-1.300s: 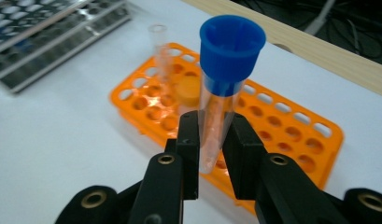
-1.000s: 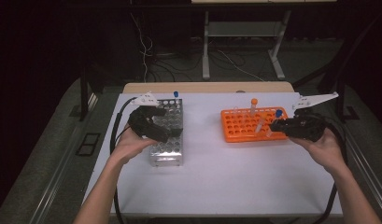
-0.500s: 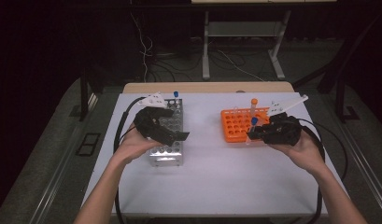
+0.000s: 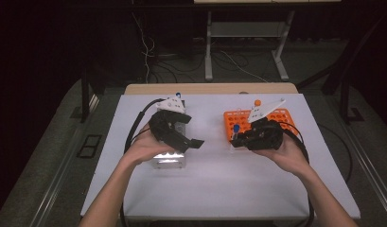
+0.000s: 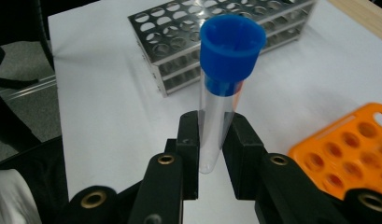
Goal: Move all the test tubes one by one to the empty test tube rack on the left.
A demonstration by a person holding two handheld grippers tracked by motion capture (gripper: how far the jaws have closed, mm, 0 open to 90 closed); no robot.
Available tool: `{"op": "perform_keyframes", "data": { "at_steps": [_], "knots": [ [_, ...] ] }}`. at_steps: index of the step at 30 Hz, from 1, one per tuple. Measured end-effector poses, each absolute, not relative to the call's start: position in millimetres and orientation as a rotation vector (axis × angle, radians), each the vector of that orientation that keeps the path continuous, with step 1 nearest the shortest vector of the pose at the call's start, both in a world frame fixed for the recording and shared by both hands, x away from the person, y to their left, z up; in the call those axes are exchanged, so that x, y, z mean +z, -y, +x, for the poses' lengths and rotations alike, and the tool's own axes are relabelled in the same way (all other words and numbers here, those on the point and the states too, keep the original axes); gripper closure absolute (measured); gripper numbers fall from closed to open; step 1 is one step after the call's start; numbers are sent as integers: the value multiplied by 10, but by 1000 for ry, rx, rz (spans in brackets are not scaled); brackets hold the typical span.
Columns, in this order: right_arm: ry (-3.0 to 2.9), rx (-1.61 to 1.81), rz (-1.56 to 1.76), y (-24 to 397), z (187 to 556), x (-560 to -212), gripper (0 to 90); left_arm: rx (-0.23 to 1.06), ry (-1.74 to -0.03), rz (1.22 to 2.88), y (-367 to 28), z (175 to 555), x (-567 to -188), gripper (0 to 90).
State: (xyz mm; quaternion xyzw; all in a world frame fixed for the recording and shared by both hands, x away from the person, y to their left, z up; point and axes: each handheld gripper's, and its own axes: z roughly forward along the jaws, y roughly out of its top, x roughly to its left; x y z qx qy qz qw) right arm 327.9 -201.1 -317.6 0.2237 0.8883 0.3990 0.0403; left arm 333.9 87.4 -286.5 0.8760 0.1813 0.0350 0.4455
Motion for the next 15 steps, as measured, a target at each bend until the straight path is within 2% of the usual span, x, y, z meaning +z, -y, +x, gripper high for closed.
{"op": "perform_keyframes", "data": {
  "at_steps": [3, 15],
  "knots": [
    [-2736, 1229, 650, 1916, 3271, -3184, 761, 67, -424, 2179, -812, 3340, -2859, 80],
    [-2787, 1225, 538, 1596, 3232, -3247, 761, -13, -324, 2224, -634, 3344, -2855, 318]
  ]
}}
